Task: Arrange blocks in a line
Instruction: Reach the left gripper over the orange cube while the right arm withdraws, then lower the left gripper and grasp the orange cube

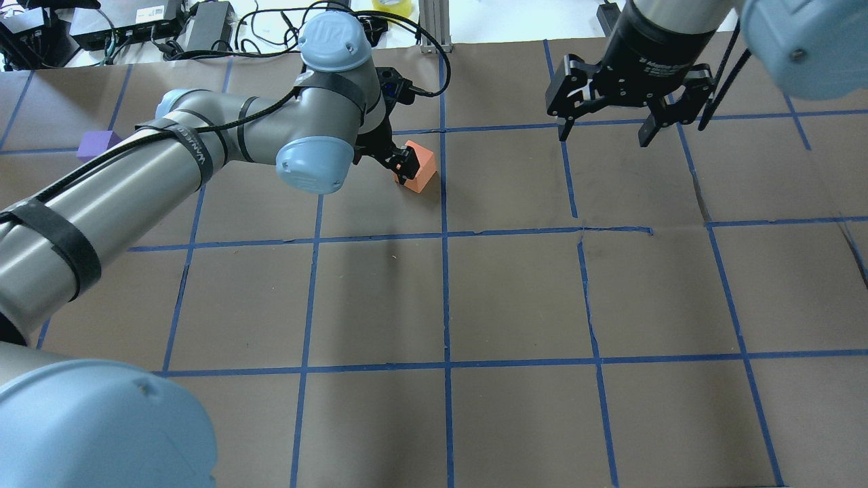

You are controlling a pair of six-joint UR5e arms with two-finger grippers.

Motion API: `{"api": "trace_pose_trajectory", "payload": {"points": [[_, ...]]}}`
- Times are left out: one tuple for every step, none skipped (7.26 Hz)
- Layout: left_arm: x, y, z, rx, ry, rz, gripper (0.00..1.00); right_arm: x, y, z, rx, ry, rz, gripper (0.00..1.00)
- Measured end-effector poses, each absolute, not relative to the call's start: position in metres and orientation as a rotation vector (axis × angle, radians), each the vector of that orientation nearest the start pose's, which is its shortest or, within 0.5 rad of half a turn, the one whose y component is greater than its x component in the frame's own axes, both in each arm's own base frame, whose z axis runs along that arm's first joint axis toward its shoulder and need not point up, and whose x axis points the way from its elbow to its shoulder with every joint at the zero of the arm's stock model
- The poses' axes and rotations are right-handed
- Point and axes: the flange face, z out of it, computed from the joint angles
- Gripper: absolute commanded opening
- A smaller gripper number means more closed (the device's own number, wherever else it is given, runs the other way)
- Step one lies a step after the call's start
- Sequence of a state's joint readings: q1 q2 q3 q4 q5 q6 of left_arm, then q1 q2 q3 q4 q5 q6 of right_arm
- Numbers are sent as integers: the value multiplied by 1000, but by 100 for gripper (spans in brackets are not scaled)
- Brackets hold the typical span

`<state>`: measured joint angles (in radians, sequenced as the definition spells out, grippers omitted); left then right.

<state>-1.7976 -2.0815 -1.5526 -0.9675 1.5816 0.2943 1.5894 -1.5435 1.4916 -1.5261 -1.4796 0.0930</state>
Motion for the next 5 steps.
{"api": "trace_pose_trajectory", "payload": {"points": [[-287, -623, 251, 885, 2993, -169, 100, 130, -506, 506, 115, 3054, 18, 100], [-296, -628, 244, 927, 2980, -168, 100, 117, -509, 505, 123, 3068, 29, 100], [-304, -633, 240, 948, 2973, -171, 100, 111, -509, 510, 127, 3079, 20, 100], [-309, -638, 234, 957, 2970, -168, 100, 108, -507, 513, 131, 3095, 22, 100], [-312, -642, 225, 962, 2969, -158, 100, 106, -503, 513, 149, 3118, 54, 100]]}}
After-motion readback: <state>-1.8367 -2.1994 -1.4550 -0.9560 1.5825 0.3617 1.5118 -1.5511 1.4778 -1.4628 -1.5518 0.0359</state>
